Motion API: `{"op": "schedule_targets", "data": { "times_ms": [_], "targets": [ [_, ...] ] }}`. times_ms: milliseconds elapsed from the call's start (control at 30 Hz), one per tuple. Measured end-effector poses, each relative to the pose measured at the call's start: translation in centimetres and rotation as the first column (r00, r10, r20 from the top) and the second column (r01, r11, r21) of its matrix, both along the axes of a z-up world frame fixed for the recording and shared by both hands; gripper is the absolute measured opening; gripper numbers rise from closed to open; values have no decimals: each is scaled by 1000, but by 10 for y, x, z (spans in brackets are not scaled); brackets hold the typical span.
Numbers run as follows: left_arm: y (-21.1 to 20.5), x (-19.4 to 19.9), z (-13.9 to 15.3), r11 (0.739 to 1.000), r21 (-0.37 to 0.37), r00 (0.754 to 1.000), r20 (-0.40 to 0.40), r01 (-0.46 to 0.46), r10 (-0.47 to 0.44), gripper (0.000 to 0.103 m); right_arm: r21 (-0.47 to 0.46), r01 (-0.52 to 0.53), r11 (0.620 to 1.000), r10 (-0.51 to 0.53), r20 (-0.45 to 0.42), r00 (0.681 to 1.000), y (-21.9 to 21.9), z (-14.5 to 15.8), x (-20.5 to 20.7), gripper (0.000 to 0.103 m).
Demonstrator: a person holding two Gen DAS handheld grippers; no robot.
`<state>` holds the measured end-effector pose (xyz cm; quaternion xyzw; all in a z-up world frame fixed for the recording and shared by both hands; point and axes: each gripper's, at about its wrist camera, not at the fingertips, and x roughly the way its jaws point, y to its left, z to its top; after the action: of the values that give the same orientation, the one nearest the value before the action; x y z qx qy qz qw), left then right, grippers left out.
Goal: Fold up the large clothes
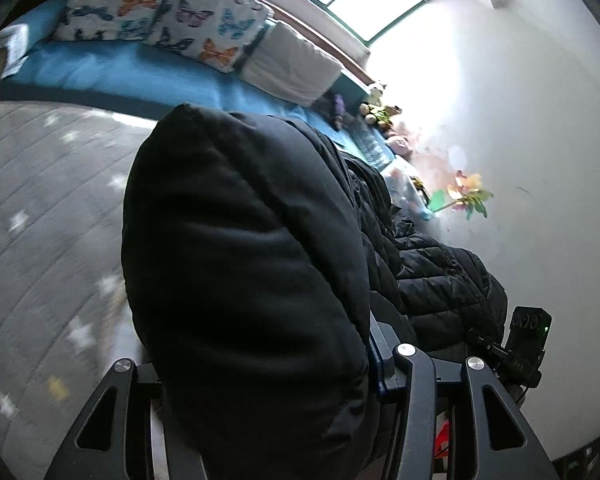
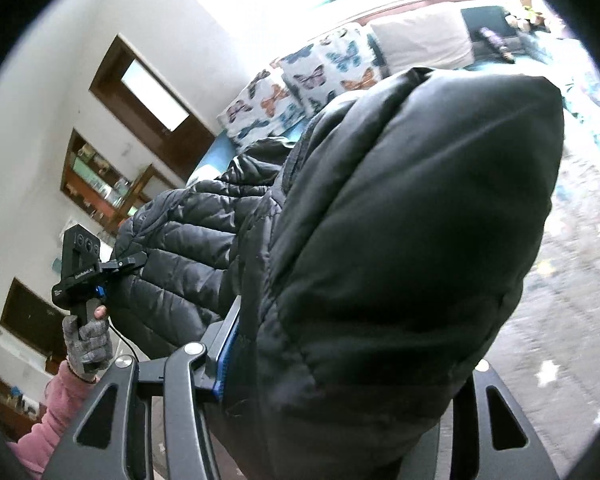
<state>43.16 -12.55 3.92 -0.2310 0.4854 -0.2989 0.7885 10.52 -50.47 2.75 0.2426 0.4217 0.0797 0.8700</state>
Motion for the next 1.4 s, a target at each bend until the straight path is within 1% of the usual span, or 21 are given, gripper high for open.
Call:
{"op": "schedule_targets", "data": {
  "times_ms": [167, 300, 367, 467, 567, 633, 667, 733, 800, 833, 900, 933, 967, 1000, 1033, 1100, 1167, 1267, 1300, 1400],
  "targets": [
    [-84, 40, 19, 999, 2, 998, 22, 53, -53, 53, -21, 67, 998, -66, 31, 997, -36, 8, -5, 58],
    [-137, 66, 22, 996, 11, 996, 19, 85, -86, 54, -27, 112, 993, -111, 44, 993, -57, 6, -11, 58],
    [-159, 74, 21, 995, 23, 995, 19, 98, -98, 54, -24, 128, 992, -127, 42, 991, -60, 1, -13, 58],
    [-188, 81, 15, 993, 49, 994, 8, 112, -113, 54, -8, 148, 989, -148, 31, 989, -63, -11, -17, 58],
    [-213, 90, -1, 989, 78, 992, -23, 125, -123, 54, 9, 161, 987, -161, -2, 987, -67, -27, -19, 58],
    [-223, 93, -15, 986, 108, 991, -50, 129, -124, 54, 17, 167, 986, -166, -29, 986, -73, -39, -22, 58],
    [-226, 93, -19, 985, 118, 991, -56, 128, -122, 54, 23, 171, 985, -170, -39, 985, -72, -46, -22, 58],
    [-223, 91, -29, 983, 133, 991, -66, 127, -119, 54, 41, 178, 983, -176, -46, 983, -79, -51, -25, 58],
    [-224, 90, -35, 983, 133, 990, -84, 123, -112, 54, 61, 186, 981, -183, -56, 982, -82, -55, -25, 58],
    [-227, 90, -38, 983, 140, 990, -91, 122, -110, 56, 65, 187, 980, -183, -63, 981, -95, -58, -33, 59],
    [-223, 88, -45, 980, 157, 990, -99, 120, -105, 60, 63, 194, 979, -188, -88, 978, -96, -59, -29, 62],
    [-213, 82, -49, 979, 167, 989, -106, 116, -99, 63, 69, 202, 977, -195, -102, 976, -96, -63, -29, 64],
    [-214, 81, -52, 979, 171, 989, -115, 111, -92, 65, 70, 210, 975, -201, -116, 973, -100, -65, -29, 67],
    [-211, 79, -56, 979, 172, 989, -120, 108, -88, 66, 72, 214, 974, -204, -124, 971, -99, -65, -25, 68],
    [-209, 80, -61, 979, 176, 988, -128, 104, -82, 70, 77, 221, 972, -209, -131, 969, -101, -68, -26, 69],
    [-202, 82, -71, 981, 170, 986, -153, 96, -70, 73, 79, 231, 970, -217, -152, 964, -102, -71, -25, 72],
    [-197, 83, -81, 981, 171, 984, -165, 90, -62, 78, 66, 231, 971, -218, -161, 963, -100, -69, -22, 74],
    [-194, 84, -85, 980, 178, 985, -166, 86, -56, 81, 51, 235, 971, -223, -177, 959, -99, -67, -19, 77],
    [-190, 83, -87, 980, 181, 985, -161, 83, -54, 84, 46, 239, 970, -227, -184, 956, -100, -68, -19, 79],
    [-185, 84, -89, 982, 174, 985, -166, 79, -50, 85, 47, 243, 969, -229, -198, 953, -101, -70, -22, 80]
  ]
}}
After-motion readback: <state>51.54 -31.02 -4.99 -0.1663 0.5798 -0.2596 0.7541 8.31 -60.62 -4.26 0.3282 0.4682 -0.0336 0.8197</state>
